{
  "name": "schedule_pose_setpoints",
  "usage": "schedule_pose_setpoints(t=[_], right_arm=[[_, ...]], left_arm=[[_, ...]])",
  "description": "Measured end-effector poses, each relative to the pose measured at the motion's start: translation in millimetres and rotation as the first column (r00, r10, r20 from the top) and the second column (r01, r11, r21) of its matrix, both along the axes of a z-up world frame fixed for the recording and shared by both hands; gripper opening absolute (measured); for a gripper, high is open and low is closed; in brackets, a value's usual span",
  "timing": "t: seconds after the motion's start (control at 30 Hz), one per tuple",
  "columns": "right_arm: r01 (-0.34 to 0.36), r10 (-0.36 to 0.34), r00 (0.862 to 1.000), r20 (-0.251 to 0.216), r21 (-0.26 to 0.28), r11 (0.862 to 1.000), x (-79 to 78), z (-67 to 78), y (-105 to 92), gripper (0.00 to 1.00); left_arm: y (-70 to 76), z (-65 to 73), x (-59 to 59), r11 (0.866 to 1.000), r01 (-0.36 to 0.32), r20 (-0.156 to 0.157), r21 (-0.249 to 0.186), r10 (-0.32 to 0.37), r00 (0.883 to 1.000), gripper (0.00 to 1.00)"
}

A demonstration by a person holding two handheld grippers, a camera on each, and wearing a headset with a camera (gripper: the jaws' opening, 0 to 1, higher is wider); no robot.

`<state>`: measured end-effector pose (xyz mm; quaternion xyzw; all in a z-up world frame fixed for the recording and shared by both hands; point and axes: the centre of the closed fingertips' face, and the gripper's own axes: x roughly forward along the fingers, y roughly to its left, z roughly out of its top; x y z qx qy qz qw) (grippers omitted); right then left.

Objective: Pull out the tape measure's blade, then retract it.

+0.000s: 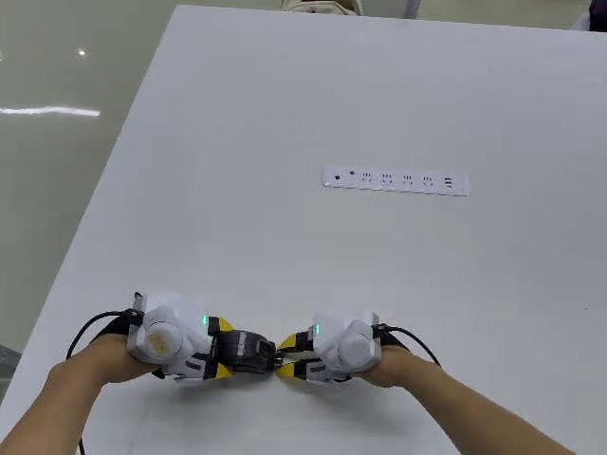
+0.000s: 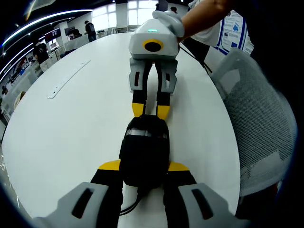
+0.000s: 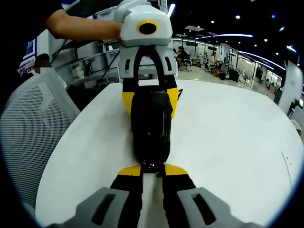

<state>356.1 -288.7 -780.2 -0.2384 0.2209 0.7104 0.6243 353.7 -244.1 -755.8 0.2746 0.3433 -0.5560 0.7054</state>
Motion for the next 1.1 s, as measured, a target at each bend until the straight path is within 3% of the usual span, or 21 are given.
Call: schedule_pose_setpoints(t=[1.1], right_arm=[[0.002, -0.002, 1.000, -0.015, -0.001, 1.000, -1.2, 2.8, 3.4, 0.14]], left_arm=[[2.4, -0.5, -0.4, 1.000, -0.006, -0.009, -0.010, 0.006, 1.000, 0.28]])
